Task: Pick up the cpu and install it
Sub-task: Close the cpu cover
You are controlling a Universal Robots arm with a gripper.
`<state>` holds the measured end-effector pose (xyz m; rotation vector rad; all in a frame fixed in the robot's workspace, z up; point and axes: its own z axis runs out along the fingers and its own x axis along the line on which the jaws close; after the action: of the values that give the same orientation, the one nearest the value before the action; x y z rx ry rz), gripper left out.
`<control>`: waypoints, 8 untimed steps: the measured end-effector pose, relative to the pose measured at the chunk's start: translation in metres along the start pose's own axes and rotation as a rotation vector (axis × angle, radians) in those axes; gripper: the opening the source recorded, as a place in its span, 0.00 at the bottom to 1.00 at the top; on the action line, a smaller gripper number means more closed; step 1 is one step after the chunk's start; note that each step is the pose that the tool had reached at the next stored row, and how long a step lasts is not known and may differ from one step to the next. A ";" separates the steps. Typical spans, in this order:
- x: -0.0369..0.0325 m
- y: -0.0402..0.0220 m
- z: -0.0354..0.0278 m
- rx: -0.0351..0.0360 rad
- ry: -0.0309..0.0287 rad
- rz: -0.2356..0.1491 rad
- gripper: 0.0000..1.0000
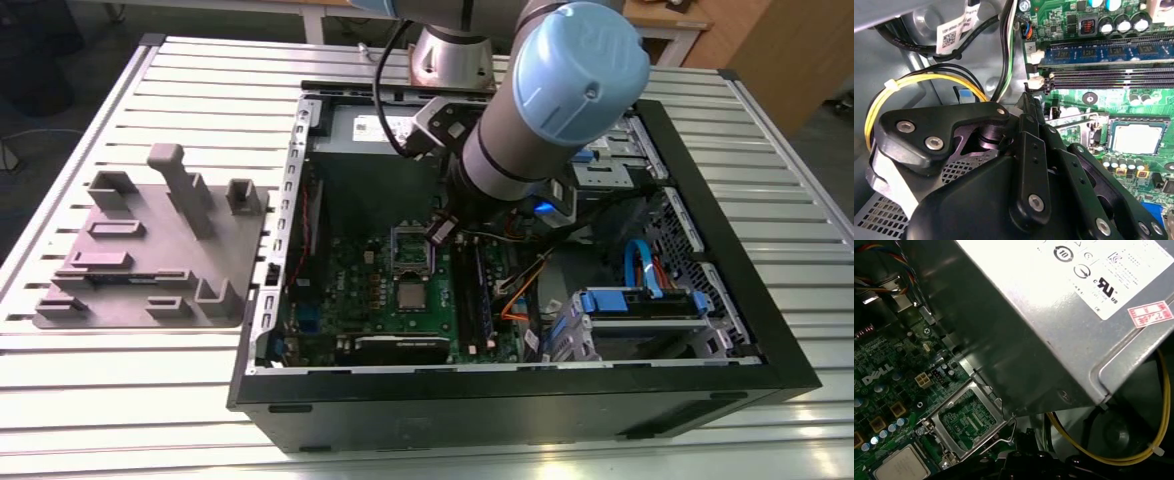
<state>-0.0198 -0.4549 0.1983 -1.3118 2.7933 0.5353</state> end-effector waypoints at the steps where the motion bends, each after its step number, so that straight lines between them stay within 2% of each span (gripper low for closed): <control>1: 0.0001 0.0000 0.0000 0.0016 0.0019 0.000 0.11; 8: 0.0009 0.0013 0.0002 0.0113 0.0137 0.001 0.11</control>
<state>-0.0214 -0.4547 0.1983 -1.3172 2.8038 0.5118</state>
